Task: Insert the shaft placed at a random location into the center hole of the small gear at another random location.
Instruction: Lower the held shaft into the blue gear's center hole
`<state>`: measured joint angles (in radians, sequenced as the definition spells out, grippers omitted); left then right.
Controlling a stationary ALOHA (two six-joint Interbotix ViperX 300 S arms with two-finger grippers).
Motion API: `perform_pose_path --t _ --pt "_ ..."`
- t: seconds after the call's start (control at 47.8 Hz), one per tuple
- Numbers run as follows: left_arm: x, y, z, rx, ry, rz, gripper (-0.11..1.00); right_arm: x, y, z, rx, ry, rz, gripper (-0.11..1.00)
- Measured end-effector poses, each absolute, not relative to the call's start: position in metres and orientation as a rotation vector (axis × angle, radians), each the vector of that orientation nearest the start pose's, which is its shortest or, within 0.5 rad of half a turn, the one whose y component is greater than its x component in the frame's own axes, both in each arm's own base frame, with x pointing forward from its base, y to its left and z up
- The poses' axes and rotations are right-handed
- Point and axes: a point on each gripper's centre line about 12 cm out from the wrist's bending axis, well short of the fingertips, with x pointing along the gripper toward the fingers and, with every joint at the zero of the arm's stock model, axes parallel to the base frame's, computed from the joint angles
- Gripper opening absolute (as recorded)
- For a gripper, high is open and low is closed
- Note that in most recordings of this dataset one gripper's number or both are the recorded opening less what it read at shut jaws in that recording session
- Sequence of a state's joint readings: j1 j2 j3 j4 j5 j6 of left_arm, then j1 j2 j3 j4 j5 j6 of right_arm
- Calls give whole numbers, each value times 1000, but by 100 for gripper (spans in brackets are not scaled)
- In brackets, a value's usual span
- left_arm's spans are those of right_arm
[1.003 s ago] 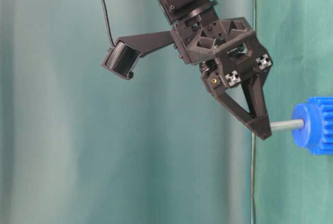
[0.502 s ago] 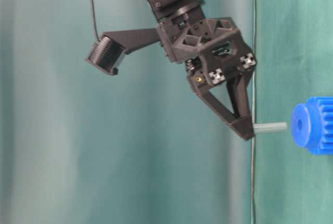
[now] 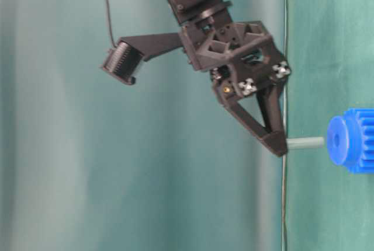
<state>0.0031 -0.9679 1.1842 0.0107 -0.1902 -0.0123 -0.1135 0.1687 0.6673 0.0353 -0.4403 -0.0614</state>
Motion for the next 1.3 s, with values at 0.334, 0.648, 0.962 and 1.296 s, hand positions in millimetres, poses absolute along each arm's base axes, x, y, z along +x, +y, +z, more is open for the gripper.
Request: perform_pose_path --t 0.334,0.648,0.962,1.296 --pt "198 0 278 -2 28 1 0 418 -50 125 -7 431 -122 13" --pt "198 0 279 -2 26 1 0 418 -50 119 -5 444 -122 13" --pt "198 0 278 0 28 1 0 417 -50 106 -3 474 -123 13" --pt "198 0 278 -2 28 1 0 417 -50 104 -4 477 -122 13"
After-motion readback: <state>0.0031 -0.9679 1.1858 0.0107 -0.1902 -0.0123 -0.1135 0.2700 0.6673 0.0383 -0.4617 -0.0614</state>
